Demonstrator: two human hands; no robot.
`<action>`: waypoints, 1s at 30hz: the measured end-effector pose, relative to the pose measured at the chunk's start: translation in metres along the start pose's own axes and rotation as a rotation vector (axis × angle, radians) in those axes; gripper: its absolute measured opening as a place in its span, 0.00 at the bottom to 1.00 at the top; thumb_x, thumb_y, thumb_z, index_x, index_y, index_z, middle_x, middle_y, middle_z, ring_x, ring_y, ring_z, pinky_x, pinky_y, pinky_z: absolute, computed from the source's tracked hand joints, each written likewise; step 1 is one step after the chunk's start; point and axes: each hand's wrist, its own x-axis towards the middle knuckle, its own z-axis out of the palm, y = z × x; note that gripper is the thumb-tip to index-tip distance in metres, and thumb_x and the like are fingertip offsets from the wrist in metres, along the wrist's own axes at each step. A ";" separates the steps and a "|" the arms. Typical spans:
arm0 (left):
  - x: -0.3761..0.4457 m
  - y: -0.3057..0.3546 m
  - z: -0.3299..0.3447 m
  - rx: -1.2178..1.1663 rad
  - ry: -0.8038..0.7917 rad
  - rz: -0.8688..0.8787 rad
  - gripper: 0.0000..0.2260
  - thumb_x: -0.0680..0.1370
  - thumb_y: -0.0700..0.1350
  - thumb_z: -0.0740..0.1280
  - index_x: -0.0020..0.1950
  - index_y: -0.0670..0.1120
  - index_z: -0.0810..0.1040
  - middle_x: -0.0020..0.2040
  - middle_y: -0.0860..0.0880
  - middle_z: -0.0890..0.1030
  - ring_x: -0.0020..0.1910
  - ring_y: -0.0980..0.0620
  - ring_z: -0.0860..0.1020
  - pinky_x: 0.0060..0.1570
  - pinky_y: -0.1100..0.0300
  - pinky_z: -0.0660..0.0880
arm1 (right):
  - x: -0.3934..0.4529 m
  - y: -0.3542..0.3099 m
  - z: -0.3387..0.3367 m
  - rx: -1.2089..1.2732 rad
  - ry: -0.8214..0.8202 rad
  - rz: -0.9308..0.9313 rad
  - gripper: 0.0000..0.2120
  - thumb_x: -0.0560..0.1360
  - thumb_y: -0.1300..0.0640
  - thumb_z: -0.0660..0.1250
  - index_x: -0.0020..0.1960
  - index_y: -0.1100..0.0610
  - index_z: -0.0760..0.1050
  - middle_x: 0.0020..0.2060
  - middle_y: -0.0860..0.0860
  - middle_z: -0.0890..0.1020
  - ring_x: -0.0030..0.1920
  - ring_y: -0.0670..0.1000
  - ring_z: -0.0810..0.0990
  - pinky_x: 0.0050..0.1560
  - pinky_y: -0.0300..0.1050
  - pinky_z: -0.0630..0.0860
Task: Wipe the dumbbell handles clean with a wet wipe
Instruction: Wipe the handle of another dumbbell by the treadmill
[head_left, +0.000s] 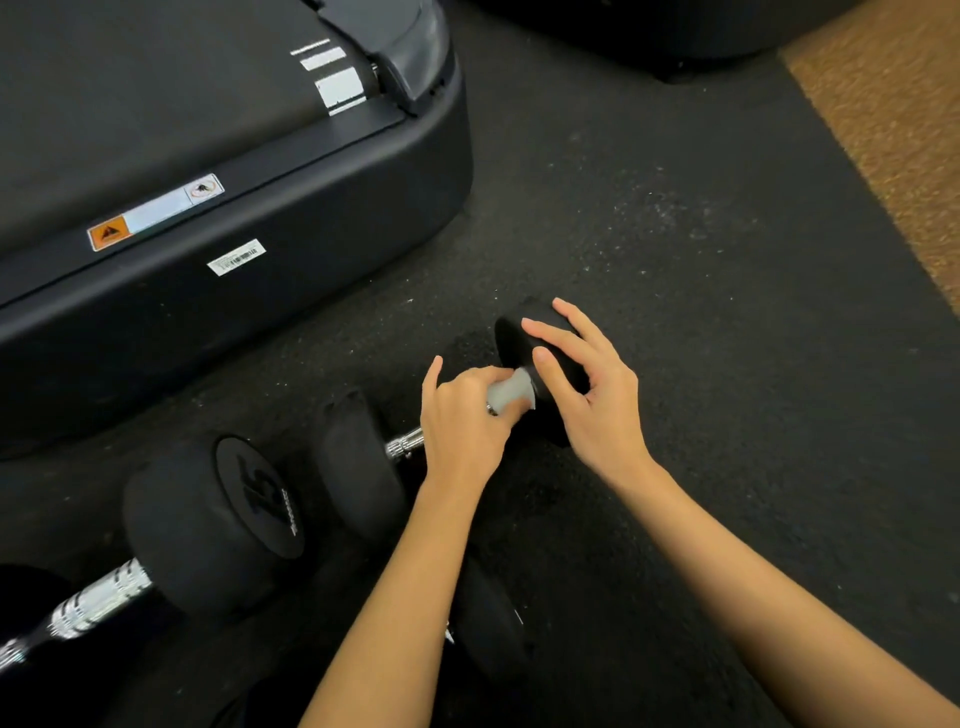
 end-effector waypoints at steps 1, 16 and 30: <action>-0.003 0.001 0.003 -0.012 0.030 0.006 0.15 0.73 0.51 0.74 0.58 0.52 0.81 0.52 0.53 0.84 0.52 0.56 0.80 0.75 0.50 0.52 | 0.000 0.000 0.000 -0.003 0.000 0.000 0.14 0.80 0.47 0.63 0.64 0.40 0.76 0.72 0.40 0.68 0.70 0.45 0.70 0.59 0.49 0.75; 0.010 0.009 0.002 0.043 0.010 -0.183 0.16 0.81 0.59 0.59 0.55 0.55 0.83 0.45 0.56 0.85 0.53 0.58 0.80 0.75 0.51 0.44 | 0.003 -0.005 0.001 -0.054 -0.013 0.007 0.14 0.80 0.49 0.62 0.65 0.42 0.76 0.72 0.42 0.68 0.73 0.44 0.65 0.62 0.28 0.65; -0.004 -0.001 0.011 0.124 0.067 0.143 0.17 0.74 0.48 0.73 0.62 0.49 0.80 0.52 0.53 0.85 0.51 0.54 0.82 0.76 0.52 0.44 | 0.003 -0.004 0.002 -0.033 -0.010 0.013 0.14 0.80 0.49 0.63 0.64 0.41 0.76 0.72 0.42 0.69 0.74 0.43 0.64 0.72 0.54 0.65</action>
